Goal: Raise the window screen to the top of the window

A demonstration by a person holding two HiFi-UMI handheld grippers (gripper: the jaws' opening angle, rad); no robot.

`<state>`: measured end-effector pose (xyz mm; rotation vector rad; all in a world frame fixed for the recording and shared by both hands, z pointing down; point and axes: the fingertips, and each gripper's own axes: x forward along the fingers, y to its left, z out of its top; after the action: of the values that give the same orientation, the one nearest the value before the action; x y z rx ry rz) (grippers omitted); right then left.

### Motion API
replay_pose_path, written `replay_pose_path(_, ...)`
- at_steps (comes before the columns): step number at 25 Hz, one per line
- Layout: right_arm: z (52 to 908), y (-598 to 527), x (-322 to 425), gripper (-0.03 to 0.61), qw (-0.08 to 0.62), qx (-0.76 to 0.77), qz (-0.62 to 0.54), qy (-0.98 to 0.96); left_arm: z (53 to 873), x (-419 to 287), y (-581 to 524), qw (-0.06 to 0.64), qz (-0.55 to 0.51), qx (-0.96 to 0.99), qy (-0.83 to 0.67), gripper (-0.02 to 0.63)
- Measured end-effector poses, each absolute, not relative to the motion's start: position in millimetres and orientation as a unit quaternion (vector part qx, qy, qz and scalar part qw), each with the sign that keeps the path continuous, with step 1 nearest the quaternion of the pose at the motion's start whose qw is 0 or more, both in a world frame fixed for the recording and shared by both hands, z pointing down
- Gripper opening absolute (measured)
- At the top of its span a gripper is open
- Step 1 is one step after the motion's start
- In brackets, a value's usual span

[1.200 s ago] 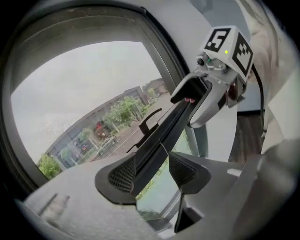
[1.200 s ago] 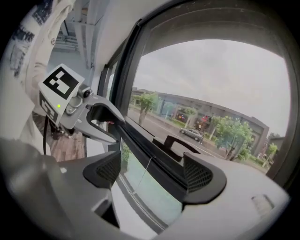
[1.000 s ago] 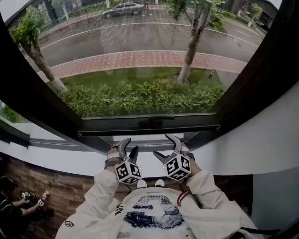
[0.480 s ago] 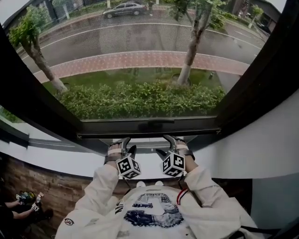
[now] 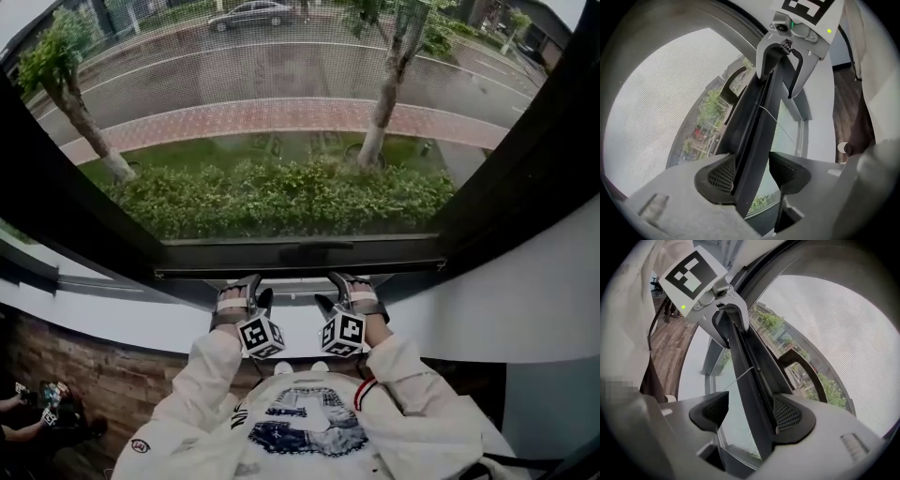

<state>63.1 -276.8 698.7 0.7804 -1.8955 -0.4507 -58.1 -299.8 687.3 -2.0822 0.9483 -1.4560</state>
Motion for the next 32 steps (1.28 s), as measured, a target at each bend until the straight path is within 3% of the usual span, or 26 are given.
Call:
replay_pose_path(2, 702, -277, 63, 0.316, 0.505, 0.318, -0.193, -0.779, 689, -58, -301, 0.222, -0.523, -0.745, 0.35, 0.229)
replay_pose_path(19, 699, -269, 67, 0.275, 0.545, 0.309, -0.194, -0.755, 690, -56, -292, 0.222, -0.547, -0.739, 0.325, 0.219)
replay_pose_path(32, 636, -286, 69, 0.25, 0.499, 0.368, -0.241, -0.746, 630, -55, -305, 0.261, -0.517, -0.728, 0.367, 0.219)
